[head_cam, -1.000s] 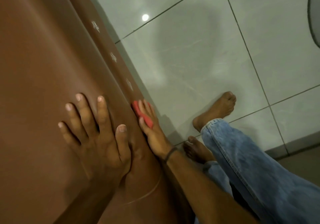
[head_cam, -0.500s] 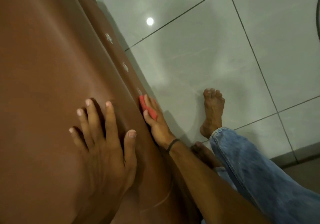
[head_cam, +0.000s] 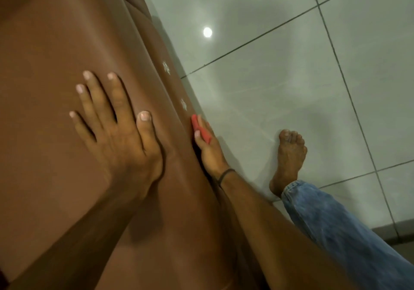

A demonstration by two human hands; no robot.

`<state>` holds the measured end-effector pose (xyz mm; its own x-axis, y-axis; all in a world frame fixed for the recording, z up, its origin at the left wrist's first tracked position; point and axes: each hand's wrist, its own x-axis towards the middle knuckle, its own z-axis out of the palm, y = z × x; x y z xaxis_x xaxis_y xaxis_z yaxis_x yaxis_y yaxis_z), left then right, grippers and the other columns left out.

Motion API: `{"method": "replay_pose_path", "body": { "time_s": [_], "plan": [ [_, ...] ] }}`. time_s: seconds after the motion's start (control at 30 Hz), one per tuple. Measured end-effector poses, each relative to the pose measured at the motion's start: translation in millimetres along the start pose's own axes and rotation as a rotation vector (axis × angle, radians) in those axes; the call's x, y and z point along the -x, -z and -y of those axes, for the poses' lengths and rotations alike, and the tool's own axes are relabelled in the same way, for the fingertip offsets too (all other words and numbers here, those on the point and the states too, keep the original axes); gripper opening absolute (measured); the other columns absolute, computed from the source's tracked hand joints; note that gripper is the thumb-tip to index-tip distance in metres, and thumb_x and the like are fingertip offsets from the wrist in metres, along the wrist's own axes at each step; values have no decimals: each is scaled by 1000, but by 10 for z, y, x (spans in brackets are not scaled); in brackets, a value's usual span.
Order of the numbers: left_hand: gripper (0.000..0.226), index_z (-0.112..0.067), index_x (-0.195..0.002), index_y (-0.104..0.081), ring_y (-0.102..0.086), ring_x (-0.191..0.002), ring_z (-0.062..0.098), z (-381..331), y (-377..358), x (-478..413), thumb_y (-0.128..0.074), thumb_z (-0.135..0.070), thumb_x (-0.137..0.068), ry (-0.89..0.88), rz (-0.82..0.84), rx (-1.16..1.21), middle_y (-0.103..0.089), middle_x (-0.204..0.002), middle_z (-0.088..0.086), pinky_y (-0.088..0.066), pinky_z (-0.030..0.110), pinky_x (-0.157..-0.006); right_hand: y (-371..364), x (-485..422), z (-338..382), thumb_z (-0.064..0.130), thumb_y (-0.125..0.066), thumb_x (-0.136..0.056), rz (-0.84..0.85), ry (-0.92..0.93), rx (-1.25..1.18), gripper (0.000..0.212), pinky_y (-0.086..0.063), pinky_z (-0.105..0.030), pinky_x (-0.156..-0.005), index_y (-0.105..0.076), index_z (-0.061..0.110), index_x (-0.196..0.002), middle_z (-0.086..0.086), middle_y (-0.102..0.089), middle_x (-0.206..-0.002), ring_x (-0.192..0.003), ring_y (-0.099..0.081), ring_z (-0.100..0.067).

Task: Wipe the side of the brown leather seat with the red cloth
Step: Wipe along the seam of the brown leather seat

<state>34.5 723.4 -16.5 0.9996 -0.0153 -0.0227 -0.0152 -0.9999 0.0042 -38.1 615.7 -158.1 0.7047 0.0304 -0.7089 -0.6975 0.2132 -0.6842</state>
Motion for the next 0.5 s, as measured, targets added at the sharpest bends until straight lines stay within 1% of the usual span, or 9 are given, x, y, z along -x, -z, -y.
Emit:
{"method": "replay_pose_path", "body": {
  "time_s": [0.07, 0.1, 0.13, 0.17, 0.23, 0.3, 0.37, 0.43, 0.5],
  "plan": [
    [69, -17, -174, -8, -4, -169, 35, -4, 14, 10, -20, -42, -110, -2, 16, -19, -6, -182, 17, -6, 62, -135, 46, 388, -139, 44, -38, -112, 55, 106, 28, 51, -1, -19, -133, -32, 47, -163, 24, -17, -178, -166, -6, 1],
    [70, -16, -174, -7, -4, -169, 35, -12, 25, 14, -20, -41, -110, -6, 28, -28, -5, -182, 17, -6, 62, -135, 95, 641, -275, 49, -39, -109, 63, 110, 37, 51, -1, -15, -132, -32, 56, -159, 32, -18, -175, -165, -6, 7],
    [70, -16, -174, -7, -3, -169, 35, -22, 34, 17, -21, -40, -110, -7, 38, -40, -5, -182, 17, -6, 62, -135, 147, 851, -411, 51, -40, -107, 63, 71, 19, 50, -2, -18, -133, -32, 61, -156, 35, -19, -173, -164, -8, 9],
    [70, -15, -174, -7, -3, -170, 35, -28, 42, 13, -22, -40, -110, -4, 43, -54, -5, -182, 18, -7, 62, -135, 186, 967, -515, 49, -41, -109, 45, 2, -18, 51, -4, -24, -135, -34, 56, -158, 33, -22, -173, -164, -10, 7],
    [70, -14, -174, -7, -4, -170, 35, -37, 53, 8, -21, -40, -111, -1, 45, -71, -5, -182, 18, -7, 62, -135, 237, 865, -588, 34, -44, -113, -7, -151, -98, 50, -10, -38, -138, -39, 34, -163, 16, -30, -176, -166, -18, -6],
    [70, -14, -174, -8, -5, -169, 35, -40, 37, 12, -22, -40, -111, -4, 46, -91, -6, -182, 18, -8, 62, -135, 227, 430, -429, 25, -44, -114, -40, -254, -101, 49, -12, -40, -138, -39, 19, -163, 2, -30, -176, -166, -22, -17],
    [70, -14, -174, -9, -6, -169, 35, -32, 23, 18, -25, -39, -110, -3, 44, -100, -7, -182, 18, -9, 62, -135, 143, -92, -117, 25, -43, -115, -49, -227, -67, 51, -12, -41, -138, -36, 17, -164, -2, -27, -178, -167, -21, -20],
    [70, -13, -174, -10, -6, -169, 35, -23, 13, 13, -26, -38, -110, -9, 47, -99, -8, -182, 18, -10, 62, -134, -14, -382, 166, 31, -42, -114, -32, -109, -42, 54, -9, -41, -138, -34, 22, -166, 3, -25, -179, -168, -15, -17],
    [71, -13, -174, -9, -5, -169, 35, -18, 17, 18, -27, -38, -110, -3, 72, -113, -7, -182, 18, -10, 63, -134, -84, -256, 265, 44, -41, -112, 29, 35, 10, 58, -4, -31, -137, -30, 31, -167, 11, -20, -180, -168, -7, -9]
  ]
}}
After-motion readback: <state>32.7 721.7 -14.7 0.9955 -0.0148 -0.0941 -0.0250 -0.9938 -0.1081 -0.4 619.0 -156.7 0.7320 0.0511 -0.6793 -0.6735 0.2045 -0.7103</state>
